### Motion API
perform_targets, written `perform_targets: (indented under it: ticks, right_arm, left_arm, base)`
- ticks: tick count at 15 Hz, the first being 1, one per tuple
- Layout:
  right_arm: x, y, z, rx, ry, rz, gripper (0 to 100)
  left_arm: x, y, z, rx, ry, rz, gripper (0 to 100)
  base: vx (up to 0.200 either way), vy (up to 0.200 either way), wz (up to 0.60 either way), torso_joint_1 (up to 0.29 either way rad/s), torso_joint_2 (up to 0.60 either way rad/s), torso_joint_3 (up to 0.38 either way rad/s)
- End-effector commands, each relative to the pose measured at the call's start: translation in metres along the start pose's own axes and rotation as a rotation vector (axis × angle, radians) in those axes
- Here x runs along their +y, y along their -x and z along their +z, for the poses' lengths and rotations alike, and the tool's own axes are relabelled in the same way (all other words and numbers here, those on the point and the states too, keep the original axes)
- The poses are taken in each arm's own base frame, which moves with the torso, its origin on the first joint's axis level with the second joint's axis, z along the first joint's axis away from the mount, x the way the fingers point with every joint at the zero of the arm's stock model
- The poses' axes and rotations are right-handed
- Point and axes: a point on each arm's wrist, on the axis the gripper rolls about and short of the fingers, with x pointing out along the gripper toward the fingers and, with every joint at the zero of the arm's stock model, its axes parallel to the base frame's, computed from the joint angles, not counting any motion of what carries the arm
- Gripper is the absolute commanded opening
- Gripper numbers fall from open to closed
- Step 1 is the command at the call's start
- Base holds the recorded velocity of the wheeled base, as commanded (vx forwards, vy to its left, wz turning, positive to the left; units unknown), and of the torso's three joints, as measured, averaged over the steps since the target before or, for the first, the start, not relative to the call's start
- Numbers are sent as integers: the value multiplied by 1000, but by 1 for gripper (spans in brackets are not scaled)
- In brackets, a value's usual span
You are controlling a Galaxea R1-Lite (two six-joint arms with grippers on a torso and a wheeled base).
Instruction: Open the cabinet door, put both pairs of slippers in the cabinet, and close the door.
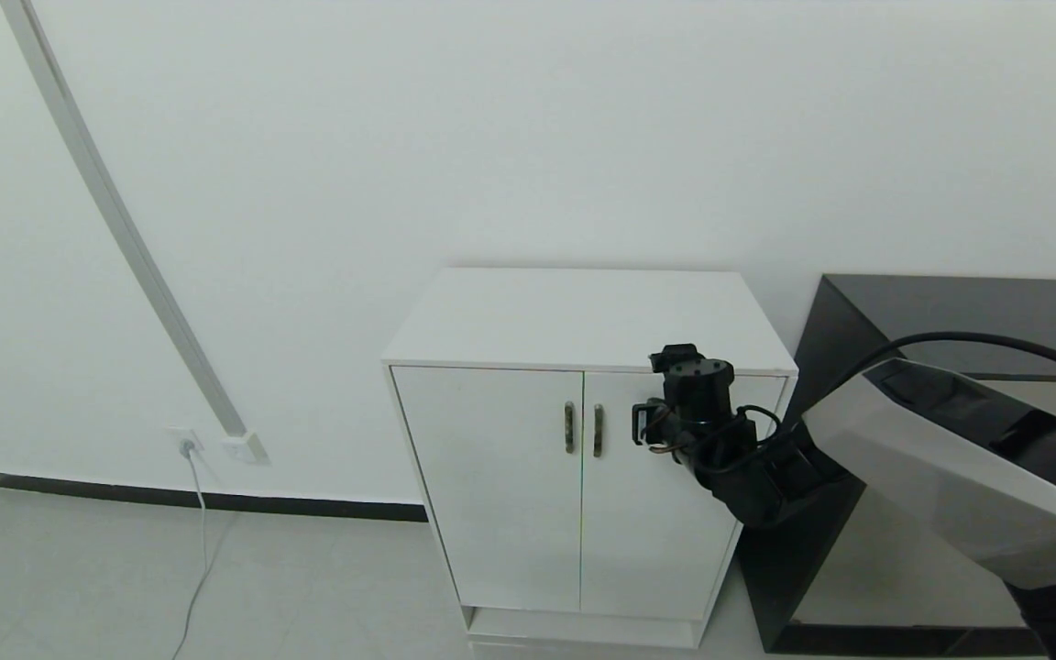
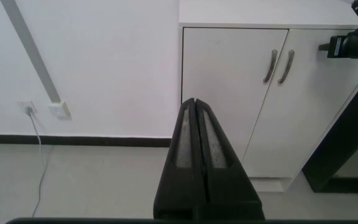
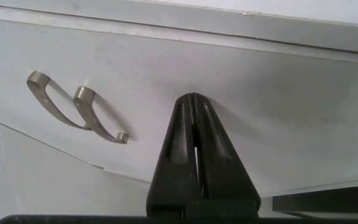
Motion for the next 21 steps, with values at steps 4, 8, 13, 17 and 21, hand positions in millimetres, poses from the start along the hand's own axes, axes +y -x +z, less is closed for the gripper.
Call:
perform_targets:
  ticks: [4, 8, 13, 17, 21]
  right_arm:
    - [0, -2, 1, -8, 6, 1, 0]
    - [1, -3, -1, -8, 6, -1, 0]
    - [2, 26, 17, -41, -2, 18, 0]
    - [-15, 69, 32, -28, -4, 2, 0]
    - [-42, 124, 40, -29, -3, -123, 0]
  left_arm:
    - [0, 0, 0, 0, 0, 0, 0]
    - [0, 0, 0, 0, 0, 0, 0]
    - [0, 0, 0, 0, 0, 0, 0]
    - [0, 0, 0, 0, -1, -2, 0]
    - [0, 0, 0, 0, -1, -2, 0]
  base:
    - [0, 0, 0, 0, 0, 0]
    - [0, 0, 0, 0, 0, 0]
    - [0, 0, 0, 0, 0, 0]
    - [0, 0, 0, 0, 0, 0]
    - [0, 0, 0, 0, 0, 0]
